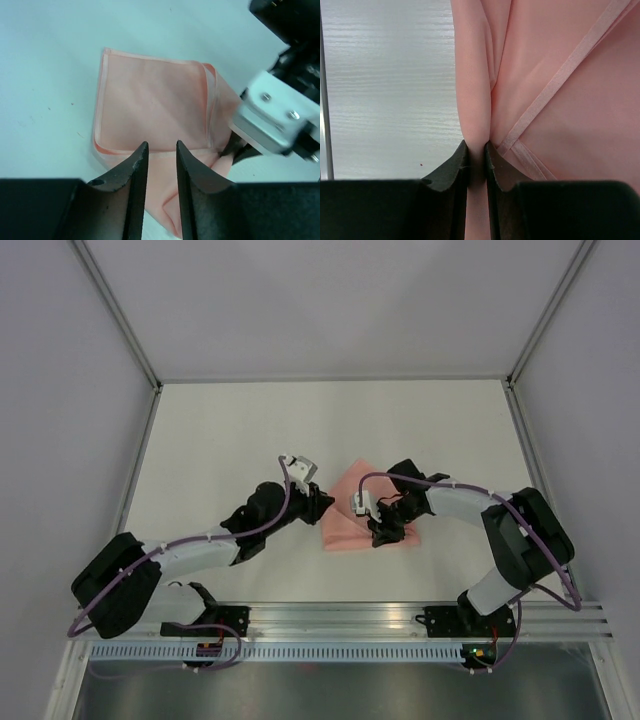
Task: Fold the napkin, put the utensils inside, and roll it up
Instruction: Roll the napkin with the utensil
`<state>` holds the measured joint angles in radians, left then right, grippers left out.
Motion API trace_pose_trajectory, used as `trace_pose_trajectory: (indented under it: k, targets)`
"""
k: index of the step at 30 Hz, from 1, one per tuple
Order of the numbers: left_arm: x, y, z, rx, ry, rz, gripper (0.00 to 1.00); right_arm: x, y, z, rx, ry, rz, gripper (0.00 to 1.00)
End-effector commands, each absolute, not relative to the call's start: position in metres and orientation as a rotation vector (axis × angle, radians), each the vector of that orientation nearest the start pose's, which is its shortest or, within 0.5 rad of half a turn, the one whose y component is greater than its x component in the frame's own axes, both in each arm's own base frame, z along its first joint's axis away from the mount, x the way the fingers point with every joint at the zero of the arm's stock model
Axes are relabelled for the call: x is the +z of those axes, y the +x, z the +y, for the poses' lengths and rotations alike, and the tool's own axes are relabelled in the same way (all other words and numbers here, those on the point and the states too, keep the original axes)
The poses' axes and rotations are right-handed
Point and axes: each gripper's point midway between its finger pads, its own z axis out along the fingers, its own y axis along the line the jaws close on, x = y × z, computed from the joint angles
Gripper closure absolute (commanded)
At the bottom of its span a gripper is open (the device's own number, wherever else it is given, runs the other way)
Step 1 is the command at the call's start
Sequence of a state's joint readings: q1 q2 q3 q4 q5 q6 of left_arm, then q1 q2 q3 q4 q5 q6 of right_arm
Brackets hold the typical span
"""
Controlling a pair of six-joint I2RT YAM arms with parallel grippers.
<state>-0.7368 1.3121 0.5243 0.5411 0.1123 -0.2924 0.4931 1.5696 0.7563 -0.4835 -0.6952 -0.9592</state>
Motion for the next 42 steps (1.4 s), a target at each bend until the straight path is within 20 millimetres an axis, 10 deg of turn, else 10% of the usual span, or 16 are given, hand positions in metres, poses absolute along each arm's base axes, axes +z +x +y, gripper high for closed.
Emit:
trace_pose_trajectory:
  k: [1, 15, 27, 42]
  targets:
    - [0.15, 0.265, -0.288, -0.59, 0.572, 1.668, 0.65, -0.014, 0.166, 0.17, 0.942, -1.912, 2.062, 1.0]
    - [0.102, 0.176, -0.368, -0.222, 1.17, 1.396, 0.51, -0.027, 0.184, 0.167, 1.026, -1.89, 2.192, 1.0]
    - [0.069, 0.181, -0.395, -0.07, 1.305, 1.232, 0.27, -0.034, 0.187, 0.164, 1.109, -1.867, 2.272, 0.99]
    - [0.01, 0.174, -0.394, -0.304, 1.539, 1.479, 0.51, -0.033, 0.192, 0.164, 1.156, -1.828, 2.299, 0.99]
